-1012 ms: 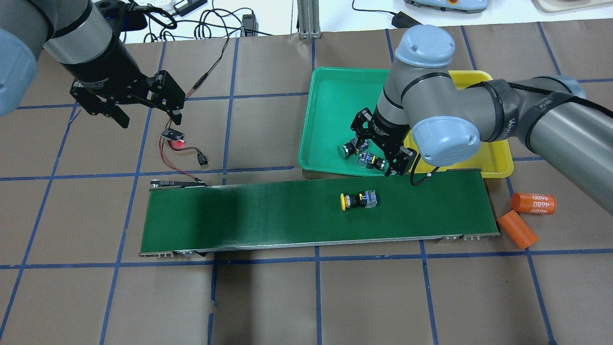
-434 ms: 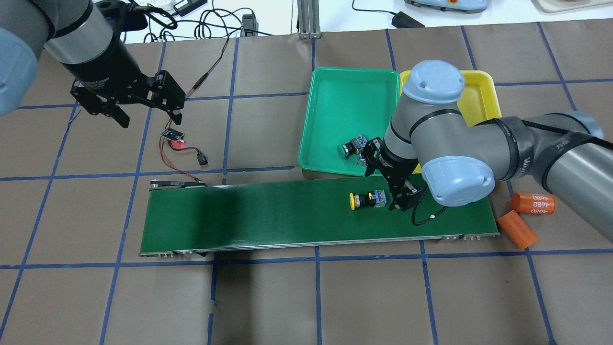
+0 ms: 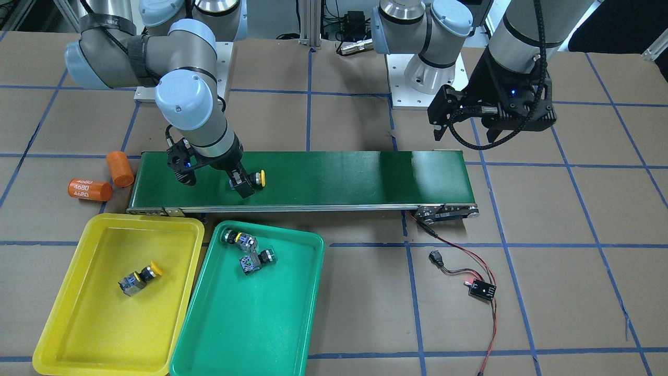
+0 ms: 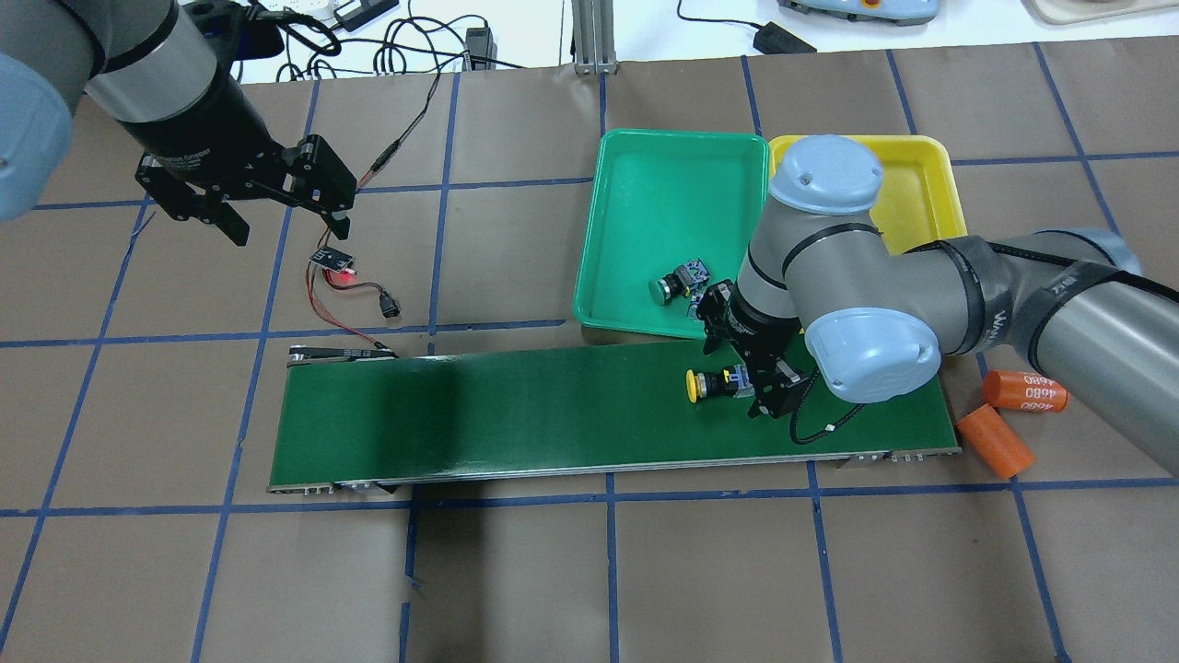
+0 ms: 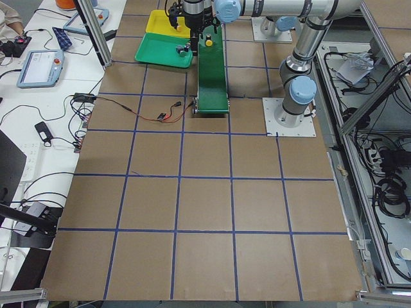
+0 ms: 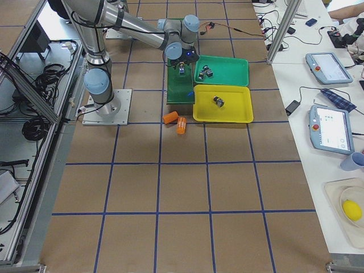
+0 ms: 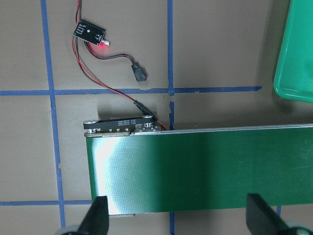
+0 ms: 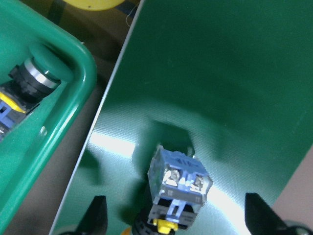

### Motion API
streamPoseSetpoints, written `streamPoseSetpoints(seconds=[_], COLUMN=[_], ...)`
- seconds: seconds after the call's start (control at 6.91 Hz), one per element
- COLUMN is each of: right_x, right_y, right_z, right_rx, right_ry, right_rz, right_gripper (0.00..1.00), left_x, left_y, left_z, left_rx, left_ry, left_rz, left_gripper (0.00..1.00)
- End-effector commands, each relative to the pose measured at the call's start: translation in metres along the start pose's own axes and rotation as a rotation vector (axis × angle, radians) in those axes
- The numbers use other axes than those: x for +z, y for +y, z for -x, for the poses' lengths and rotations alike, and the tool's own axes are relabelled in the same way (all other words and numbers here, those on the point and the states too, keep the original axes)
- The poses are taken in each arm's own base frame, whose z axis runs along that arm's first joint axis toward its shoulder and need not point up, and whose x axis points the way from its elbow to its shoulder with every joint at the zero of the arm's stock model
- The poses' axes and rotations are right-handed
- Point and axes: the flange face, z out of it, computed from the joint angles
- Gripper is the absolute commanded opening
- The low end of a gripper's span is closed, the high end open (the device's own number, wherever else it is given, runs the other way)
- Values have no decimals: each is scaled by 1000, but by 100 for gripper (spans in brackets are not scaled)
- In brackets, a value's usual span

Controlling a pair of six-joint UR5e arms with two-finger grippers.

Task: Sort buttons by color to trays
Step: 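Grasp the yellow-base button and lift it with the right gripper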

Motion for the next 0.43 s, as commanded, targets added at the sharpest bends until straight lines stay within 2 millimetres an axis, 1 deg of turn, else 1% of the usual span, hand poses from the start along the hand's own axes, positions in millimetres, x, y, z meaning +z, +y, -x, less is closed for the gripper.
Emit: streamPoseSetpoints(seconds=[0.0, 0.14, 0.29], right_x=[11, 10, 9], right_y=[-10, -13, -13], right_z=[0, -1, 0], right_rx=[1, 2, 8], right_ry=[47, 55, 47], right_rz=[-57, -84, -85], right_gripper=[70, 16, 0], left_x=[0, 0, 0], left_y=[0, 0, 0], left_z=[0, 0, 0], left_rx=[0, 0, 0], left_ry=[2, 2, 0], left_rz=[1, 1, -1], left_gripper=[100, 100, 100])
